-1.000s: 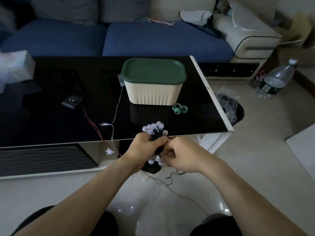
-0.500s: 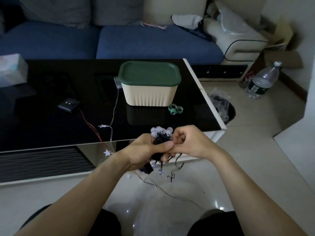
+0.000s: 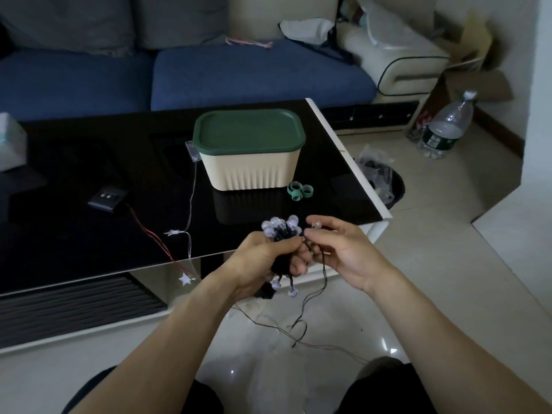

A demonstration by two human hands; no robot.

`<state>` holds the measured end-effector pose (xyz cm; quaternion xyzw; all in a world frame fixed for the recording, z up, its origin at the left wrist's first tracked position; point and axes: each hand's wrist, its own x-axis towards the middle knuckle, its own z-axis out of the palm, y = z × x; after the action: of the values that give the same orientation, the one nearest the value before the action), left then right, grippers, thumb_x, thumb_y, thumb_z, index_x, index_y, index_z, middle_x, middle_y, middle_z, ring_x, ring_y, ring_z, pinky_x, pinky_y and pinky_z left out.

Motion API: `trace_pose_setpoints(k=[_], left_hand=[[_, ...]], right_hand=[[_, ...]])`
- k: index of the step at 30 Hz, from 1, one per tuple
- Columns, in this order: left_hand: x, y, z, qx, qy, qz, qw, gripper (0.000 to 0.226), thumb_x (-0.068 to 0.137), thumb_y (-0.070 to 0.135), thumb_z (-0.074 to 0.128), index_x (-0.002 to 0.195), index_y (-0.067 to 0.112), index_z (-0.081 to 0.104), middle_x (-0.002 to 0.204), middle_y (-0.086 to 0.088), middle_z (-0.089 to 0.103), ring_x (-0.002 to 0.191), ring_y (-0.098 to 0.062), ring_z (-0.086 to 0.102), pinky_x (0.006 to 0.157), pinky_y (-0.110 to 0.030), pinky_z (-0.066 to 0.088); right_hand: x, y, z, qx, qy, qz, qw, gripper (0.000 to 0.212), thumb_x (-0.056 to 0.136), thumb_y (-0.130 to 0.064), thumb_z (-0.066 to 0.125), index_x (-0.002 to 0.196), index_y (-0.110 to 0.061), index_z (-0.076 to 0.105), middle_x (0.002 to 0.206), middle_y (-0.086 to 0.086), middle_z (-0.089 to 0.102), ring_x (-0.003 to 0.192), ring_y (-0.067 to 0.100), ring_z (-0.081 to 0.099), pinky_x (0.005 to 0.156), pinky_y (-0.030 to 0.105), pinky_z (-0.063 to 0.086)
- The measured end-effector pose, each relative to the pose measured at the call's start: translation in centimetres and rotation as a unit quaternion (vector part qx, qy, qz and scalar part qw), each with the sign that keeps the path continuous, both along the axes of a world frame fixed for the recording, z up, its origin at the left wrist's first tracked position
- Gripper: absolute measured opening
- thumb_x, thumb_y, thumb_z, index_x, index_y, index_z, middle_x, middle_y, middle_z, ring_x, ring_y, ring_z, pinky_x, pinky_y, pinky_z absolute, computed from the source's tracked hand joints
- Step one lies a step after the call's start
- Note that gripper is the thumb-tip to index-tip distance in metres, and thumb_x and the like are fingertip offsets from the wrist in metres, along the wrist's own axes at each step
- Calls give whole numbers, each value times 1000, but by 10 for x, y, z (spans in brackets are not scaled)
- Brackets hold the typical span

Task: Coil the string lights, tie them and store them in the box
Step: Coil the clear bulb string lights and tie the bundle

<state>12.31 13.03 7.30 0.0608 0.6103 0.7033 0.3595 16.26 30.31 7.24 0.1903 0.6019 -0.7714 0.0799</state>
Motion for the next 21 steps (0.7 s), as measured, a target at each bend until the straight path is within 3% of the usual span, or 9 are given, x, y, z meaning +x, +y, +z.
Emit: trace_pose_setpoints(k=[6,8,11,17,21], left_hand=[[0,6,0,9,-17,35,999,21,94,11,61,82,-4,70,70,-15,66,60,-19,61,63,-26,51],[-1,8,-1,42,-53,59,996,19,94,9,60,85,-5,71,73,-16,67,64,-19,64,65,-25,53],[-2,11,-2,89,-103,79,988,19,94,7,59,90,-7,71,75,-16,70,67,-19,67,67,-25,56],[-7,12,-5,105,-147,123,976,15,91,5,60,91,-6,71,74,-13,70,63,-16,65,69,-26,59],[-14,10,-5,98,-148,150,973,23,95,15,58,75,5,65,71,-12,66,57,-15,62,62,-25,55]], right_hand=[[0,-7,-2,140,49,-38,988,33,83,-16,81,112,-16,65,74,-1,73,66,7,66,57,17,48],[-1,-7,-1,136,67,-52,987,33,84,-14,80,112,-15,63,74,0,74,65,6,67,58,17,49],[0,-7,-2,119,78,-48,989,36,85,-15,79,116,-16,62,85,7,75,72,17,70,63,25,54],[-1,-3,1,86,59,-16,994,32,88,-2,72,117,-14,64,93,9,73,76,20,71,68,30,57],[-4,-5,2,80,52,31,995,46,83,15,67,118,-14,63,94,6,73,77,20,70,70,30,57]])
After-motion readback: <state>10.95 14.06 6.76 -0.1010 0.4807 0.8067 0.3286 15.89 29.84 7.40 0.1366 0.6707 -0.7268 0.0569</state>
